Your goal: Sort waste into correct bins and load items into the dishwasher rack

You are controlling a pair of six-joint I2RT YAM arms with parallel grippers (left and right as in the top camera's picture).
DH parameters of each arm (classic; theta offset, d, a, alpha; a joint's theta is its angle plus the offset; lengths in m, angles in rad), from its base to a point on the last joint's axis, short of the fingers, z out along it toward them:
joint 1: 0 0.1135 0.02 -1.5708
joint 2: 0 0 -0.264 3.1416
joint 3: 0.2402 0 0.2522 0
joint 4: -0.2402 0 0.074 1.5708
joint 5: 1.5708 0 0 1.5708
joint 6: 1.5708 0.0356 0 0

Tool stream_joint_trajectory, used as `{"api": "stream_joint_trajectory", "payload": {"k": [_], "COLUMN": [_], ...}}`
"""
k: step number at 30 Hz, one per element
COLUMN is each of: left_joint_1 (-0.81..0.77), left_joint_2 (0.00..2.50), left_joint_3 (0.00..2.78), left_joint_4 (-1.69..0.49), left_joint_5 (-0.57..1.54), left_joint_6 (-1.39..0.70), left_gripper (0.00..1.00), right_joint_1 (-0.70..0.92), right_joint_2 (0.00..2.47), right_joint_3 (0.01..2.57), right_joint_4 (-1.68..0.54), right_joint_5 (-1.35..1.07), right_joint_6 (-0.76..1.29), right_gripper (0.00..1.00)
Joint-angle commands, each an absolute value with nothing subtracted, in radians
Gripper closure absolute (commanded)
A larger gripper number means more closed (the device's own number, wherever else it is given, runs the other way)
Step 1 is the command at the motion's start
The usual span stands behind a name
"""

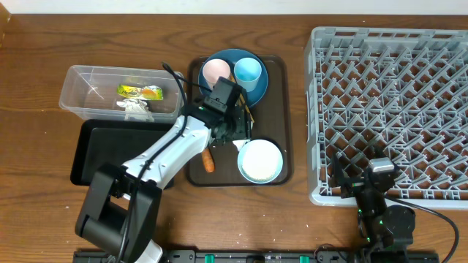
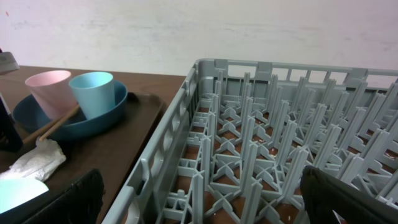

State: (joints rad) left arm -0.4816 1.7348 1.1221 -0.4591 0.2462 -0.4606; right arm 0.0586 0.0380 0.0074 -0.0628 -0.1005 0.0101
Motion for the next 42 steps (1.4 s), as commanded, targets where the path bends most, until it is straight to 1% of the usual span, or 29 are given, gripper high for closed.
{"api": "stream_joint_trajectory", "payload": {"k": [1, 16, 22, 30, 32, 37, 42], "left_joint_1": [-0.462, -0.352, -0.382, -0.417, -0.424, -0.442, -0.445], "left_joint_2": [1.739, 1.744, 1.775, 1.807, 1.811, 1.827, 1.856], "left_joint_3": [1.115, 1.114, 1.109, 1.108, 1.108, 1.108, 1.108], "left_joint_4": [-0.455, -0.514, -0.499, -0.447, -0.447, -0.446, -0.445], "left_joint_5": [0.352, 0.319, 0.269, 0.26, 0.227, 0.21, 0.145], "left_joint_6": [-0.395, -0.409, -0.463, -0.466, -0.466, -0.471, -0.504], "left_gripper": [0.31, 0.3, 0.24, 0.2, 0.17, 0.16, 0.15], "right_joint_1": [0.064, 0.064, 0.064, 0.064, 0.064, 0.064, 0.064], "right_joint_2": [0.031, 0.031, 0.031, 0.031, 0.031, 0.031, 0.031], "right_joint_3": [0.006, 0.006, 0.006, 0.006, 0.006, 0.006, 0.006], "right_joint_4": [-0.065, -0.065, -0.065, -0.065, -0.065, -0.065, -0.065], "right_joint_5": [-0.102, -0.102, -0.102, -0.102, -0.102, -0.102, -0.102], "right_joint_6": [-0.001, -0.001, -0.001, -0.001, -0.001, -0.001, -0.001], "right_gripper": [0.01, 0.01, 0.01, 0.01, 0.01, 0.01, 0.01]}}
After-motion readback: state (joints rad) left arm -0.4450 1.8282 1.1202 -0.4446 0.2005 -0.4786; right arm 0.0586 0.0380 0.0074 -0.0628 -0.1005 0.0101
